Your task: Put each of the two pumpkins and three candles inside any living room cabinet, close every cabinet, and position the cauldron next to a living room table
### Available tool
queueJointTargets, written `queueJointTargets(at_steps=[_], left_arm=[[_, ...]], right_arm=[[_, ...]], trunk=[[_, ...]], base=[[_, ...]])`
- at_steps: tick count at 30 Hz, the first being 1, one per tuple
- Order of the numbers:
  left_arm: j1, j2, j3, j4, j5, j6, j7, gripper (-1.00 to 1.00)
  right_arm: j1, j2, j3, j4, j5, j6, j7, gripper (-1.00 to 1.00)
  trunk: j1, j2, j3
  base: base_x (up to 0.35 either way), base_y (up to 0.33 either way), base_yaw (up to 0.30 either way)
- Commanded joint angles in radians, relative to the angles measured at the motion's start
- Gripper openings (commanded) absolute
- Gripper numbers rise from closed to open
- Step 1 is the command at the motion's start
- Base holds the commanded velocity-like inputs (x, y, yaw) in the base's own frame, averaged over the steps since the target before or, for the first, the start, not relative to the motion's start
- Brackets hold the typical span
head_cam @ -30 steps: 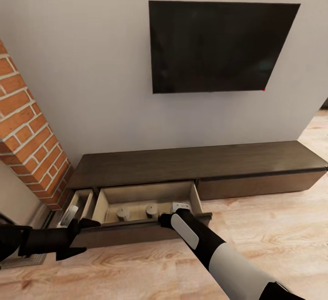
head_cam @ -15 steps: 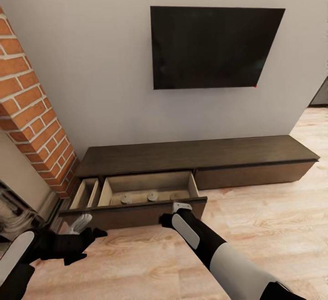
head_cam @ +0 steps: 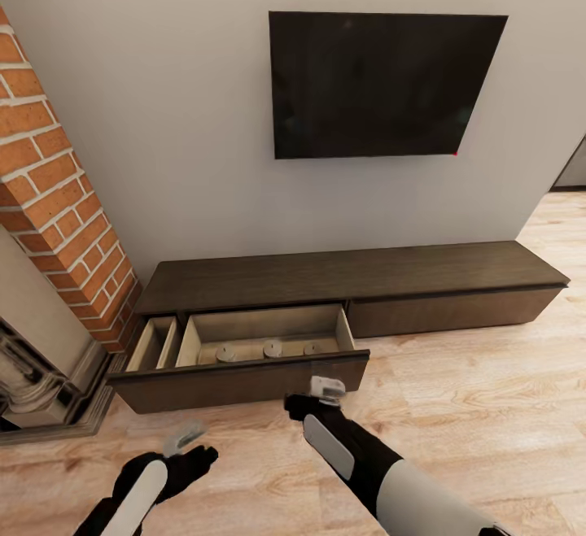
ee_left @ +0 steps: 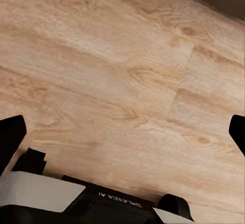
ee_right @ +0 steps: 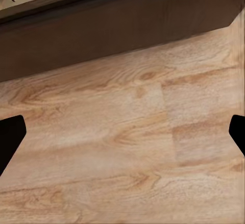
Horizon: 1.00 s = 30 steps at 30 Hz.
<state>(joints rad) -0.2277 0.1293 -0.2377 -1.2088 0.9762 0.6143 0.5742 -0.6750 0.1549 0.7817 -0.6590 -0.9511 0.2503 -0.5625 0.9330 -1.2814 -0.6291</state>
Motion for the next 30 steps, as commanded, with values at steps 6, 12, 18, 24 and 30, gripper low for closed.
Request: queueJointTargets(at_steps=[6,12,18,24,30], left_arm=[[-0.002,-0.009,-0.189,0.305,-0.225,-0.429,-0.233,1.00],[-0.002,-0.014,-0.215,0.365,-0.258,-0.517,-0.275,1.00],[-0.001,-0.020,-0.241,0.382,-0.274,-0.645,-0.276,1.00],[-0.002,-0.029,-0.256,0.449,-0.278,-0.795,-0.272,1.00],[-0.002,-0.041,-0.260,0.457,-0.278,-0.807,-0.271,1.00]], right_arm=[[0.060,0.000,0.143,0.107,-0.002,-0.208,0.002,1.00],[0.083,-0.002,0.296,0.169,-0.001,-0.440,0.012,1.00],[0.085,0.000,0.380,0.327,-0.002,-0.585,0.036,1.00],[0.086,-0.003,0.389,0.409,-0.002,-0.677,0.122,1.00],[0.087,-0.001,0.392,0.469,0.002,-0.777,0.134,1.00]], trunk=[[0.000,-0.001,-0.001],[0.000,-0.001,-0.001],[0.000,-0.001,-0.001],[0.000,-0.001,-0.001],[0.000,-0.001,-0.001]], base=[[0.000,0.000,0.000],[0.000,0.000,0.000],[0.000,0.000,0.000],[0.000,0.000,0.000],[0.000,0.000,0.000]])
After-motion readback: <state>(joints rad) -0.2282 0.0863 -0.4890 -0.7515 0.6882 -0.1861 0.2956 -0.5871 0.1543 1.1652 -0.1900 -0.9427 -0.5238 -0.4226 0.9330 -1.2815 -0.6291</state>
